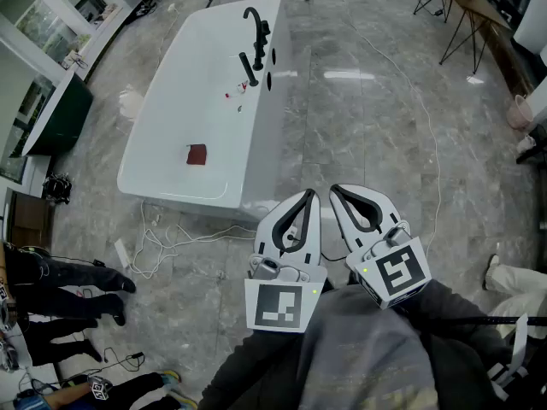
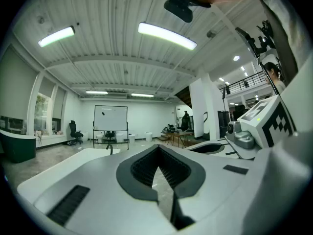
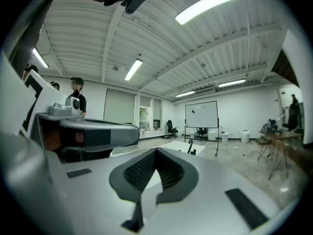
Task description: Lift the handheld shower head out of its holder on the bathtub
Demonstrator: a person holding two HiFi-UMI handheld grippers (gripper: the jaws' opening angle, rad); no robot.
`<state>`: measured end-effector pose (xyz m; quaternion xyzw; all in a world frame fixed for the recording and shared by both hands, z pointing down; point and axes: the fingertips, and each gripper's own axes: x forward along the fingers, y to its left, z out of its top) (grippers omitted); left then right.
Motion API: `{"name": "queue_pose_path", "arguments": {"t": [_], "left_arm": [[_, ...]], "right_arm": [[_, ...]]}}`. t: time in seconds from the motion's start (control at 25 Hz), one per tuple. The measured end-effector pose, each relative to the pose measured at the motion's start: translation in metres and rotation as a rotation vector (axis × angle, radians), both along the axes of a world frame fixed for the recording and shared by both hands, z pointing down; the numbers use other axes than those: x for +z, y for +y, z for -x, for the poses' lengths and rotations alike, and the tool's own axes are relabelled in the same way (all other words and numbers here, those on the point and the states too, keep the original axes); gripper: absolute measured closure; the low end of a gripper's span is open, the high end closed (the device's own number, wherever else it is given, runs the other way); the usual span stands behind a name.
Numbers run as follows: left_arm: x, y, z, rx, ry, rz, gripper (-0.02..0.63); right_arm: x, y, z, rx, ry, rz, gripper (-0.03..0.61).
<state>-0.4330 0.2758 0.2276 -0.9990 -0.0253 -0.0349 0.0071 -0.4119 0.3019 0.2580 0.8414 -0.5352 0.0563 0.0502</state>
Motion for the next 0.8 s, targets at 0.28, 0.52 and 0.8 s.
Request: {"name": "queue_pose_path", "arguments": {"t": [0.28, 0.52, 0.8], "left_arm": [[0.002, -0.009, 0.004, 0.003, 0.004, 0.001, 0.612], [0.003, -0.018, 0.011, 0.005, 0.01, 0.012, 0.612], [0.017, -0.017, 0.008, 0.013, -0.008, 0.051, 0.612]], "right_arm": [[0.003, -0.011, 0.005, -0.009, 0.001, 0.006, 0.574], [0.005, -0.017, 0.016, -0.014, -0.016, 0.0, 0.574], [0.008, -0.017, 0.014, -0.022, -0.036, 0.013, 0.574]]}}
